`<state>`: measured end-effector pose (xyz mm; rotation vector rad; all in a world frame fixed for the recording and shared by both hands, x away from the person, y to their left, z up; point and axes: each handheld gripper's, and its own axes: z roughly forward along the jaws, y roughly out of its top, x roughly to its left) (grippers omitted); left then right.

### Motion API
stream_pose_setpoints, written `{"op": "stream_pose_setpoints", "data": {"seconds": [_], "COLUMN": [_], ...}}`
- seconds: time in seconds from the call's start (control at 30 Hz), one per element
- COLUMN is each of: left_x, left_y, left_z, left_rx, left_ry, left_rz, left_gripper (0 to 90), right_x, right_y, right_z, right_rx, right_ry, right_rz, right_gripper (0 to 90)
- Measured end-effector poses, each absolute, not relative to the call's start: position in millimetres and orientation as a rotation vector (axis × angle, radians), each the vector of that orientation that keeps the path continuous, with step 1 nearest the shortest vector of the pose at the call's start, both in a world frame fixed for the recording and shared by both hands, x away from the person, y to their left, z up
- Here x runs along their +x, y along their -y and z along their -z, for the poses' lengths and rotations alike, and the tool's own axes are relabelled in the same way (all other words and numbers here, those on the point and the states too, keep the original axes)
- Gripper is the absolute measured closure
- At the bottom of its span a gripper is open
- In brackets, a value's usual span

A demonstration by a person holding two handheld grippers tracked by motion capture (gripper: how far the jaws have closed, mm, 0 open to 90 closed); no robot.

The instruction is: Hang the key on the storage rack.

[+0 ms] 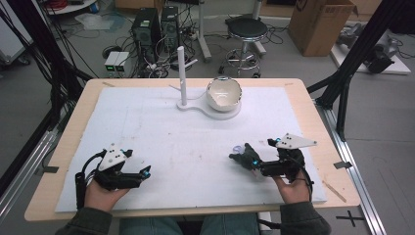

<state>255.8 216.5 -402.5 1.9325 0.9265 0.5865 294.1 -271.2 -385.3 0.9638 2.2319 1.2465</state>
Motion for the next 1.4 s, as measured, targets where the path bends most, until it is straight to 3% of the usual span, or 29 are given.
{"op": "stream_pose_setpoints", "data": {"seconds": [0.93, 1.4], "left_x": [256.2, 255.8], "left_y": [-216.7, -216.6], "left_z": [403.2, 404.2], "left_rx": [1.941, 1.944], "left_ry": [-0.929, -0.933], "left_rz": [-0.587, -0.589], "left_gripper": [16.7, 16.7], "right_x": [300.4, 304.4], "right_y": [269.5, 264.6], "right_z": [412.5, 419.1], "right_rx": [1.003, 0.997], "right_ry": [-2.374, -2.447], "right_rz": [-1.131, -1.085], "right_gripper": [17.6, 30.0]}}
